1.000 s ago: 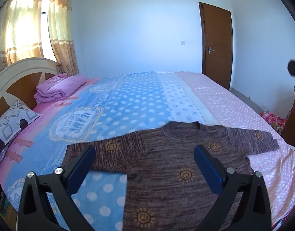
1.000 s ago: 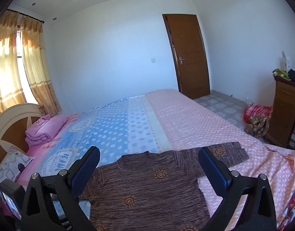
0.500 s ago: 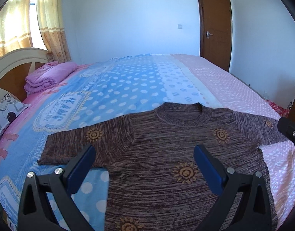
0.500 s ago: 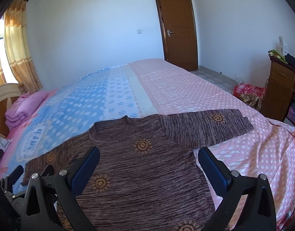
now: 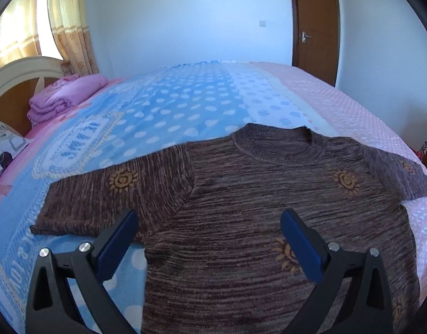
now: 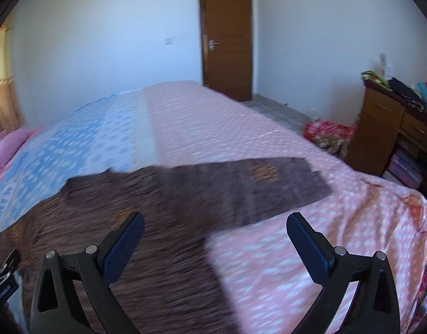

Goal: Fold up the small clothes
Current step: 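Move the right tool to the sweater sleeve and grasp its cuff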

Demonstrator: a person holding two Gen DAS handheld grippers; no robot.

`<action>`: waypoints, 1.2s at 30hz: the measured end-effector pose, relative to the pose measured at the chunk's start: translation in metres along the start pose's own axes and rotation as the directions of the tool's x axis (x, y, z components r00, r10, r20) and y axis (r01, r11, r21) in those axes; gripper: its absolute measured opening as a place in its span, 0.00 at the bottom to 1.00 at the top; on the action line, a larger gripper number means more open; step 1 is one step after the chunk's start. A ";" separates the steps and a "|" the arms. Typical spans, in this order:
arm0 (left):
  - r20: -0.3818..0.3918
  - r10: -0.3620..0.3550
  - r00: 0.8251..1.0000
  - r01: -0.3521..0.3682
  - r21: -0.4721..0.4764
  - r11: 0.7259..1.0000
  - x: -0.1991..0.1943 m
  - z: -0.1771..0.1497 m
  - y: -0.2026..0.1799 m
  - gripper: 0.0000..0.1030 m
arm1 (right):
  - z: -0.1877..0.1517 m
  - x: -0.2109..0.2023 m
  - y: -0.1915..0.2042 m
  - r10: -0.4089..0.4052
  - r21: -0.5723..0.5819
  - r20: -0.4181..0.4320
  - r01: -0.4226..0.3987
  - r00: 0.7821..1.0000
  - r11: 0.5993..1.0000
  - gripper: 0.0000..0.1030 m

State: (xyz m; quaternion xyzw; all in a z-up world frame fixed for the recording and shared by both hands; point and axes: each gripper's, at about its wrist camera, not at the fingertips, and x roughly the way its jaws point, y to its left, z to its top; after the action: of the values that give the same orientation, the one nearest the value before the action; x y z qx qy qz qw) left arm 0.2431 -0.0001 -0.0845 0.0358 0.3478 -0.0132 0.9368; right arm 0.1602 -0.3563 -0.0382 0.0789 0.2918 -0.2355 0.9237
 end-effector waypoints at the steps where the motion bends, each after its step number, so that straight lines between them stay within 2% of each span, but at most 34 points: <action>1: -0.001 0.006 1.000 -0.006 -0.005 1.000 0.005 0.003 -0.001 1.00 | 0.009 0.007 -0.015 -0.012 0.014 0.003 0.012 1.000 1.000 0.99; 3: 0.012 0.024 1.000 -0.024 -0.004 1.000 0.011 0.007 -0.003 1.00 | 0.029 0.021 -0.045 -0.085 0.053 0.013 0.084 0.996 0.995 0.96; 6: 0.033 0.062 0.997 -0.062 0.002 0.998 0.023 0.010 -0.007 1.00 | 0.049 0.045 -0.091 -0.150 0.139 0.028 0.144 0.988 0.980 0.90; 8: 0.030 0.076 0.997 -0.076 0.005 0.997 0.032 0.008 -0.008 1.00 | 0.050 0.071 -0.116 -0.180 0.173 -0.019 0.180 0.984 0.968 0.79; 14: -0.048 0.080 0.996 -0.082 -0.028 0.996 0.064 -0.007 -0.006 1.00 | 0.034 0.124 -0.152 -0.152 0.258 -0.112 0.177 0.982 0.950 0.78; 20: -0.137 0.076 0.988 -0.083 -0.040 0.996 0.080 -0.009 -0.006 1.00 | 0.019 0.156 -0.144 -0.142 0.233 -0.194 0.186 0.971 0.955 0.78; 22: -0.139 0.072 0.988 -0.079 -0.047 0.996 0.081 -0.009 -0.005 1.00 | 0.014 0.165 -0.144 -0.126 0.245 -0.224 0.181 0.967 0.953 0.78; 25: -0.139 0.071 0.988 -0.079 -0.051 0.996 0.081 -0.010 -0.005 1.00 | 0.012 0.171 -0.147 -0.102 0.274 -0.246 0.170 0.964 0.947 0.72; 28: -0.139 0.080 0.987 -0.087 -0.045 0.995 0.082 -0.011 -0.008 1.00 | 0.012 0.172 -0.144 -0.122 0.246 -0.259 0.187 0.958 0.951 0.68; 33: -0.143 0.085 0.986 -0.091 -0.039 0.995 0.084 -0.011 -0.008 1.00 | 0.012 0.178 -0.135 -0.158 0.196 -0.269 0.214 0.950 0.957 0.67; 36: -0.147 0.069 0.987 -0.078 -0.054 0.996 0.086 -0.011 -0.005 1.00 | 0.012 0.177 -0.126 -0.174 0.166 -0.259 0.221 0.950 0.961 0.57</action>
State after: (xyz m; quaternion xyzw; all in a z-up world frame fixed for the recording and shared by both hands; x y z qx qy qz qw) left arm 0.3009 -0.0046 -0.1487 0.0216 0.4137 0.0344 0.9095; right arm 0.2323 -0.5389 -0.1316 0.1665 0.3842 -0.3430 0.8408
